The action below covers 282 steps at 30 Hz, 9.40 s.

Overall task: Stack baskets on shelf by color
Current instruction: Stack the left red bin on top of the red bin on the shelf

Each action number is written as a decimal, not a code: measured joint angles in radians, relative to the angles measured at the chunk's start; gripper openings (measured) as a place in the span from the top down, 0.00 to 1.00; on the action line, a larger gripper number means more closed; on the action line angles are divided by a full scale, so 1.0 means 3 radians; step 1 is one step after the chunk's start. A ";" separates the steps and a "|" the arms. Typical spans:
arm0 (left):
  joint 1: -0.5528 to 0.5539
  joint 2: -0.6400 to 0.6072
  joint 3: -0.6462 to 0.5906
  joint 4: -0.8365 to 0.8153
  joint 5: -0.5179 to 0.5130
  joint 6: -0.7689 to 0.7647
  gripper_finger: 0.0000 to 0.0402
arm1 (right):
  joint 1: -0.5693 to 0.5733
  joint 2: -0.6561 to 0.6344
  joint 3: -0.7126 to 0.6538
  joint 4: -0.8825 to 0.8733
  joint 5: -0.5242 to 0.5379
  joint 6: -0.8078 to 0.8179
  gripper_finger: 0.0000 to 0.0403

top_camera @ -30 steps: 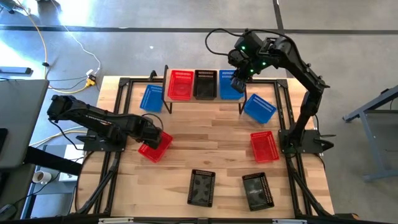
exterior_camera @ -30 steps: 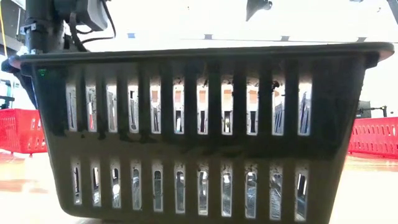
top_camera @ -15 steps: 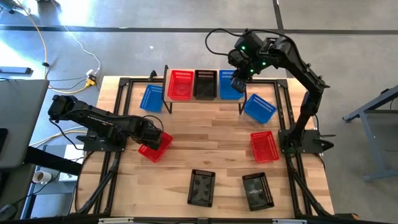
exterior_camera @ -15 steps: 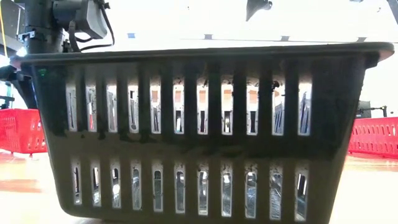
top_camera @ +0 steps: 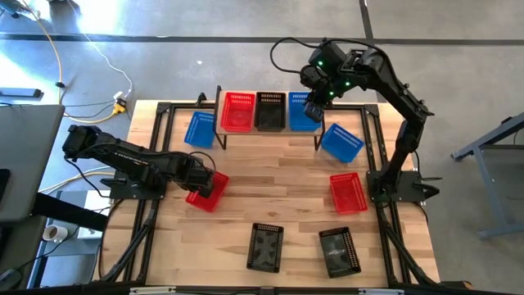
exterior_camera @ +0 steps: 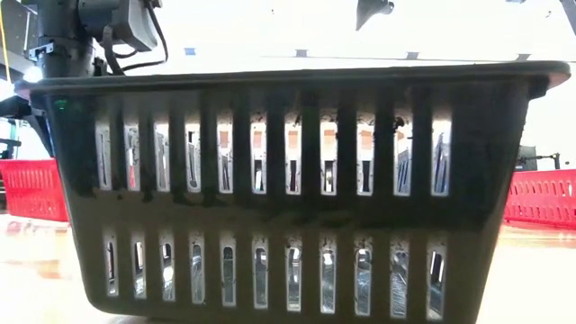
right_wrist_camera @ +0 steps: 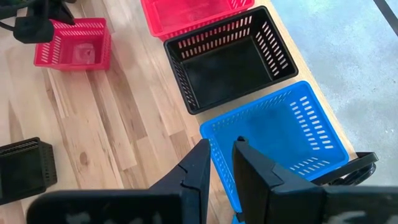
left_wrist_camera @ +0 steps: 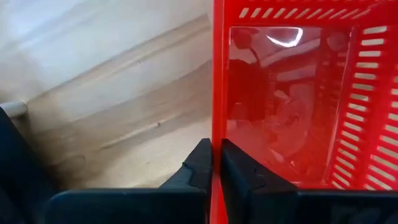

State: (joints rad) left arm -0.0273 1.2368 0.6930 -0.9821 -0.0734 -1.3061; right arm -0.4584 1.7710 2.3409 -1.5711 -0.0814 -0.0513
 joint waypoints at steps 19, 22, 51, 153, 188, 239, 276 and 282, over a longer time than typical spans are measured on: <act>0.0000 -0.1109 0.0003 0.0479 -0.0128 -0.0353 1.00 | 0.0003 0.0000 0.0000 0.0000 -0.0001 -0.0047 0.86; 0.0000 -0.1264 0.0003 0.0693 -0.0206 -0.0322 1.00 | 0.0003 0.0000 0.0000 0.0000 -0.0001 -0.0057 0.86; 0.1170 -0.1577 0.0660 0.1954 -0.0962 0.1378 1.00 | 0.0003 0.0000 0.0000 0.0000 0.0022 0.0173 0.86; 0.2886 0.0330 0.1863 0.0800 0.0144 0.2300 0.87 | 0.0003 0.0003 -0.0001 0.0000 0.0024 0.0258 0.86; 0.2878 0.0513 0.1858 0.0910 0.0007 0.2536 0.94 | 0.0003 0.0003 0.0000 0.0000 0.0023 0.0445 0.86; 0.2881 0.0827 0.2417 0.0183 0.0352 0.2270 0.99 | 0.0004 0.0003 0.0000 0.0000 0.0023 0.0408 0.86; 0.2722 0.0674 0.2417 -0.0205 -0.0252 0.2507 0.82 | 0.0004 0.0003 0.0000 0.0000 -0.0004 0.0496 0.86; 0.2687 0.0674 0.2417 -0.0236 -0.0291 0.2475 0.83 | 0.0004 0.0003 0.0000 0.0000 -0.0004 0.0496 0.86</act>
State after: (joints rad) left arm 0.7787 1.4392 1.4181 -1.0529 -0.1607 -0.5636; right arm -0.4572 1.7718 2.3409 -1.5711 -0.0825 0.0975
